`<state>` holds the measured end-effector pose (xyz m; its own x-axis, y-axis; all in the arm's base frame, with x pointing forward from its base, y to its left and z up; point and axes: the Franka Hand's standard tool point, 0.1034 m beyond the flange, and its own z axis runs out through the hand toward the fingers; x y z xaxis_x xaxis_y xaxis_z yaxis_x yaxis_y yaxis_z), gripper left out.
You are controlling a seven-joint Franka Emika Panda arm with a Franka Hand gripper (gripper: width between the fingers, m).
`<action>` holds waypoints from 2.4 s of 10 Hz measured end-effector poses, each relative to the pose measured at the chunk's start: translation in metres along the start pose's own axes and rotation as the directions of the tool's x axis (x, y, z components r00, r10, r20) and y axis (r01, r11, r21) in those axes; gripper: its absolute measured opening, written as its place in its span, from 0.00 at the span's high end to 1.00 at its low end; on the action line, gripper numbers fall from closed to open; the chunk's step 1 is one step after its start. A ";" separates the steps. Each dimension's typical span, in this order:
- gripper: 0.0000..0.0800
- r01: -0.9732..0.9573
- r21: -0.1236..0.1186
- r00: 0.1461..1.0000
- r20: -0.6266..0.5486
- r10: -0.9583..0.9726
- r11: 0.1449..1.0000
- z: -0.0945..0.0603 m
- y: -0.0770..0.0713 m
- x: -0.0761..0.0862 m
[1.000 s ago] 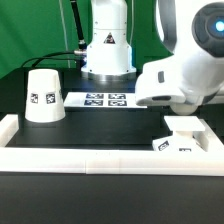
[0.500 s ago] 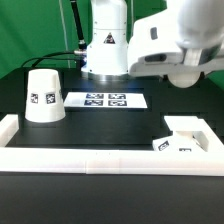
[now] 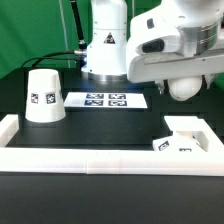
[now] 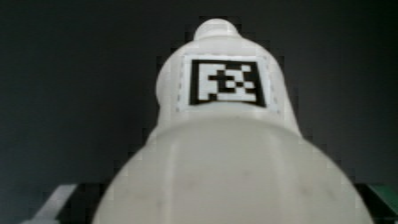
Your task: Assemble lamp
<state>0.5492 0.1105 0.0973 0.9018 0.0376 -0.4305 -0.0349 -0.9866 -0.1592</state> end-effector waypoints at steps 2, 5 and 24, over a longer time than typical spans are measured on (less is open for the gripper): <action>0.28 0.013 -0.007 0.992 -0.126 -0.014 1.000 -0.026 0.000 -0.007; 0.28 0.007 -0.008 0.952 -0.306 -0.009 1.000 -0.070 -0.015 -0.003; 0.28 0.179 -0.154 0.777 -0.584 -0.235 0.972 -0.087 0.014 0.044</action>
Offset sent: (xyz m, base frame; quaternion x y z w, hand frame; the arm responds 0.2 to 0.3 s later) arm 0.0245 -0.0098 0.0670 -0.0230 0.1572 0.0193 0.9871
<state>0.6265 0.0845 0.1537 0.9604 0.1687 0.2219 0.1935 -0.9765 -0.0947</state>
